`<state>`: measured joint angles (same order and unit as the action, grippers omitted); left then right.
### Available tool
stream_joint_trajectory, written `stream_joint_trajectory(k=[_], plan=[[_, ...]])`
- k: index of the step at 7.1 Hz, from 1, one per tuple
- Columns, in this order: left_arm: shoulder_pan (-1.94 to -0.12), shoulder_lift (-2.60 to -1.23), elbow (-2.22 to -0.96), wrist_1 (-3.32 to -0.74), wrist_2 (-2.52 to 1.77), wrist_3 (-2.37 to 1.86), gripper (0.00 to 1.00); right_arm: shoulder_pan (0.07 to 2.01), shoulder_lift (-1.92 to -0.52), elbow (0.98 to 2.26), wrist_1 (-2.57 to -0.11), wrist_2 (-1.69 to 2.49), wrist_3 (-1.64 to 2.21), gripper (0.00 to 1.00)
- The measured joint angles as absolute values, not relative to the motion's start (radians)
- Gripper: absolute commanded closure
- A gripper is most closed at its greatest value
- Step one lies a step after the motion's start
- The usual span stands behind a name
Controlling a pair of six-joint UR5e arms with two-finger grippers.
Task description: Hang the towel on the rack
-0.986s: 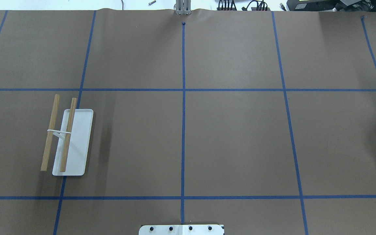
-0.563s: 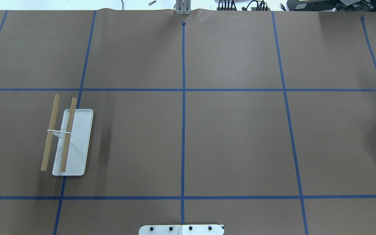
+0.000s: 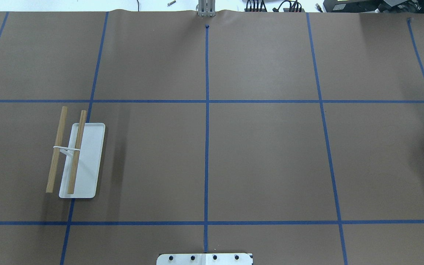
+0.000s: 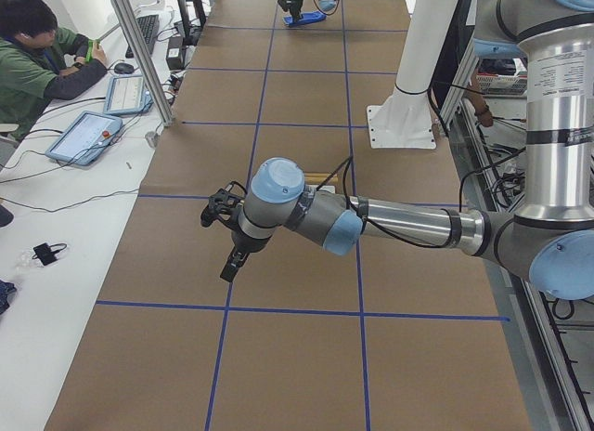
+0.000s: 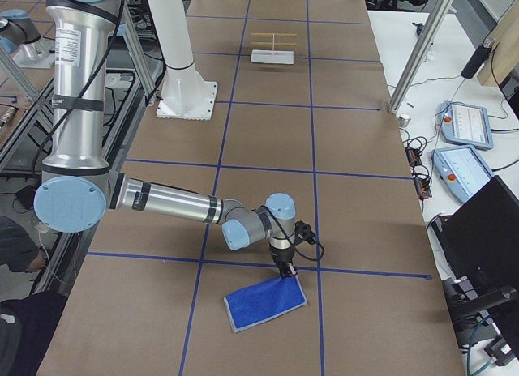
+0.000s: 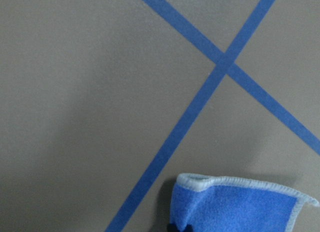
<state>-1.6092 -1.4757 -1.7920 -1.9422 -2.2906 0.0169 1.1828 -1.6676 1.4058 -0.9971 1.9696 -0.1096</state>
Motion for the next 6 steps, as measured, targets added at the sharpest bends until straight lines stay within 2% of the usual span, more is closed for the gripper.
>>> stream_joint_trajectory(k=[6], plan=[[-1.607,-1.485,-1.801,-1.981,-2.315,0.015,0.01,1.274,-1.653,1.642,-1.01,2.068,-0.079,1.0]])
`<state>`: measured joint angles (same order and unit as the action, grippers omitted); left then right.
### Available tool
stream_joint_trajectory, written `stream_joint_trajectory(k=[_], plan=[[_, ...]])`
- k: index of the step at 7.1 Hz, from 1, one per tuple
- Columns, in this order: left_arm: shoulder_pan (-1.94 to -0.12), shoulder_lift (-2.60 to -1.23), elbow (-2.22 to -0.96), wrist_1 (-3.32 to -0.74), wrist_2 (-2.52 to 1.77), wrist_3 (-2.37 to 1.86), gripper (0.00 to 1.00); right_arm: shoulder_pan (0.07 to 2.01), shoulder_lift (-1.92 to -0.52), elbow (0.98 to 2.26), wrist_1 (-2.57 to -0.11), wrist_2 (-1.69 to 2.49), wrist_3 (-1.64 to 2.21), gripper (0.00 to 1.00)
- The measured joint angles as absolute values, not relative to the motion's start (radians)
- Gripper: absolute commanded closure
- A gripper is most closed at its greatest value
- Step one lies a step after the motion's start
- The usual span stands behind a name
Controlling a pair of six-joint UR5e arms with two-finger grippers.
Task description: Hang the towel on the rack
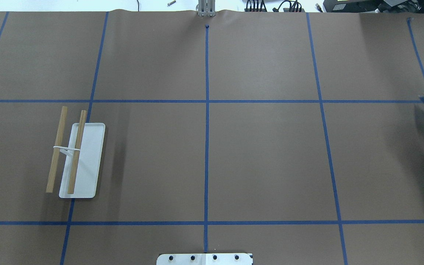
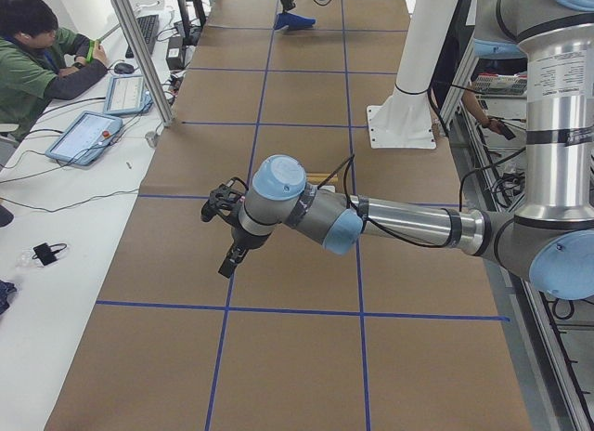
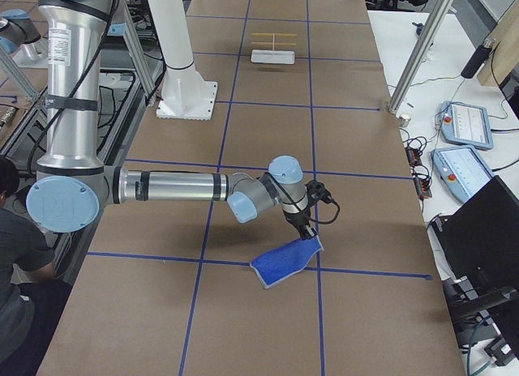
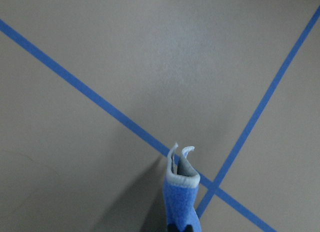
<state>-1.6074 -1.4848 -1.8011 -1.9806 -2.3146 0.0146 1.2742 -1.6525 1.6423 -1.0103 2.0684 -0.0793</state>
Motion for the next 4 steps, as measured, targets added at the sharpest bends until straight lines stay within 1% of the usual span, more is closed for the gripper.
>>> stream_joint_trajectory(k=[2,4], plan=[[-1.603,-1.523,-1.808,-2.022,-2.401,-0.09,0.01,1.276,-1.616,1.719,-1.01,2.091,0.04,1.0],[-1.543,-1.576,-1.809,-2.139,-2.433,-0.252,0.01,1.261,-1.537,1.777,-1.009,2.124,0.219,1.0]])
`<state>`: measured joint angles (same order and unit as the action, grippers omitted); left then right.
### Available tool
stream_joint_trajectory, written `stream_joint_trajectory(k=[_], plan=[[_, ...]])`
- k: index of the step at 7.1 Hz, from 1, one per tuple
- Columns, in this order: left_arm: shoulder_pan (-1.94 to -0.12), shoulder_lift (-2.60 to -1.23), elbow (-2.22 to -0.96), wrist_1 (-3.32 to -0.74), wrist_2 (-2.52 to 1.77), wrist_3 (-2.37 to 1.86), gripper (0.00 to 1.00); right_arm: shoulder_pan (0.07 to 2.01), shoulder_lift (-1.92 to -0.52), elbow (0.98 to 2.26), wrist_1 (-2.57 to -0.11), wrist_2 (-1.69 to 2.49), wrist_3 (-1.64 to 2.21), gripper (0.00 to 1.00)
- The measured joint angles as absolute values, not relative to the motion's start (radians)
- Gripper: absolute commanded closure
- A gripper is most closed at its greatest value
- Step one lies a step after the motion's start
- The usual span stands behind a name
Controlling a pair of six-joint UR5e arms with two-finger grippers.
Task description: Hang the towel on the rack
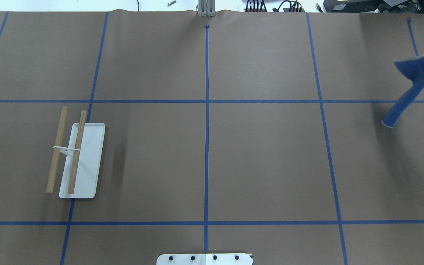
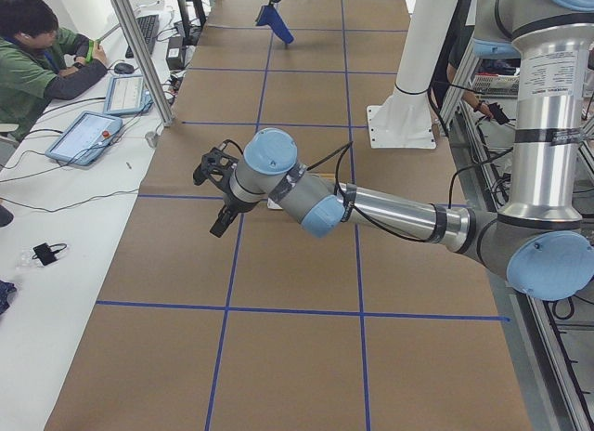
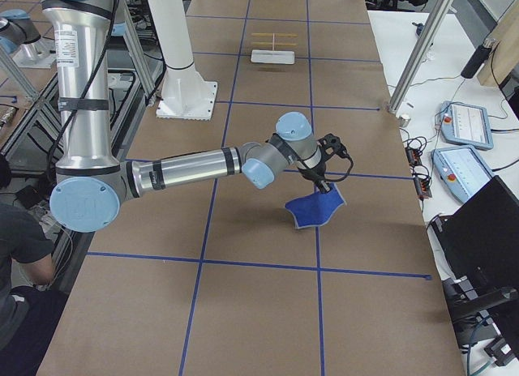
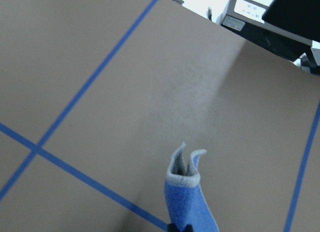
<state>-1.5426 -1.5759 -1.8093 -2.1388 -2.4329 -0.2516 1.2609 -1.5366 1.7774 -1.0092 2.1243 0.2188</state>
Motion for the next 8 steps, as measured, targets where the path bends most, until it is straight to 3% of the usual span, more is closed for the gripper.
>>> stream_joint_trajectory(k=[4,8], plan=[[-1.322,-1.734,-1.809,-2.214,-2.435,-0.858,0.01,1.04,-1.334,1.853,-1.006,2.055,0.27,1.0],[-1.123,-1.879,-1.805,-2.255,-2.421,-1.502,0.01,0.659,-1.183,1.944,-1.083,1.608,0.264,1.0]])
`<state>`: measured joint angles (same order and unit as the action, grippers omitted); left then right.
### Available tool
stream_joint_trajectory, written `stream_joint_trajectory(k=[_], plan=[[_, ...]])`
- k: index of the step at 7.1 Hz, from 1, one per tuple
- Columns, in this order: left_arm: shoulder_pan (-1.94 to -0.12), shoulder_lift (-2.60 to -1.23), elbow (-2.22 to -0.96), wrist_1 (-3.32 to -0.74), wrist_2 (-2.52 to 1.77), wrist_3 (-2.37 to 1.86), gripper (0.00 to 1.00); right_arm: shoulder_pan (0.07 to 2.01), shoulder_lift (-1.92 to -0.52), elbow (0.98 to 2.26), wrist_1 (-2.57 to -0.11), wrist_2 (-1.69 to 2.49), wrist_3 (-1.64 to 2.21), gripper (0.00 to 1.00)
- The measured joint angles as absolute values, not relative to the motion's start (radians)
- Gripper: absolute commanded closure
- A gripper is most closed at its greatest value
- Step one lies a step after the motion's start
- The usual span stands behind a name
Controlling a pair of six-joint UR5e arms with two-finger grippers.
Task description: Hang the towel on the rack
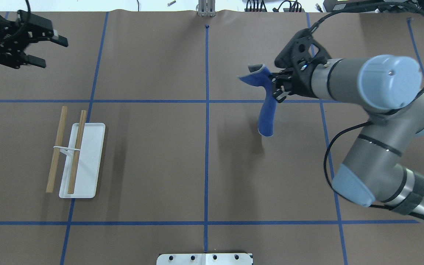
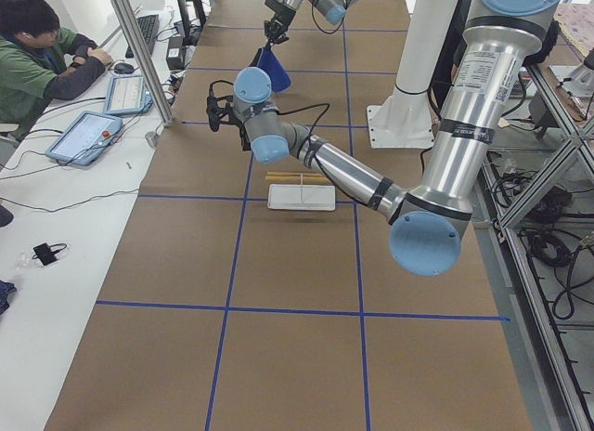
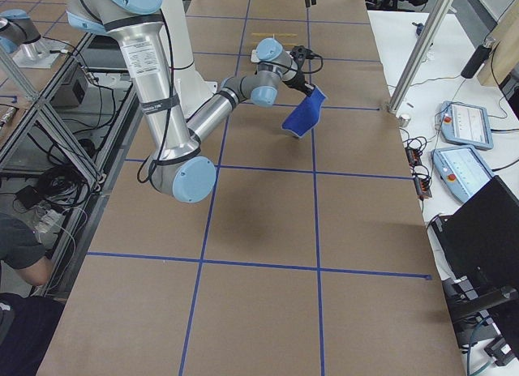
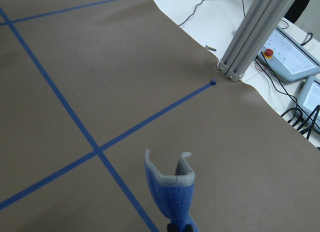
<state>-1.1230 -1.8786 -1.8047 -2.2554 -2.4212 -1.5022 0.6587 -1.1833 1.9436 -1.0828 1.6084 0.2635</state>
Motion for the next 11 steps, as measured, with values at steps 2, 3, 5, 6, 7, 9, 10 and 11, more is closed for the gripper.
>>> stream_joint_trajectory(k=[2,3,5,6,7,9,10,11], plan=[[-1.034,-1.934,-1.799,-2.255,-2.383,-1.67,0.02,0.484,-1.061,1.965,-1.224,1.363,0.262,1.0],[-0.974,-1.958,-1.794,-2.253,-2.329,-1.75,0.02,0.413,-1.017,1.968,-1.268,1.262,0.263,1.0],[-0.865,-2.025,-1.758,-2.249,-2.218,-1.908,0.02,0.341,-0.975,1.967,-1.305,1.146,0.265,1.0],[-0.832,-2.052,-1.743,-2.249,-2.192,-1.98,0.02,0.328,-0.969,1.967,-1.308,1.121,0.266,1.0],[-0.814,-2.07,-1.734,-2.249,-2.182,-2.029,0.02,0.314,-0.959,1.964,-1.309,1.1,0.267,1.0],[-0.796,-2.094,-1.723,-2.248,-2.177,-2.085,0.02,0.287,-0.922,1.942,-1.311,1.058,0.272,1.0],[-0.786,-2.109,-1.717,-2.248,-2.173,-2.11,0.02,0.281,-0.91,1.932,-1.311,1.047,0.273,1.0],[-0.773,-2.117,-1.714,-2.249,-2.161,-2.127,0.02,0.279,-0.904,1.928,-1.311,1.042,0.274,1.0]])
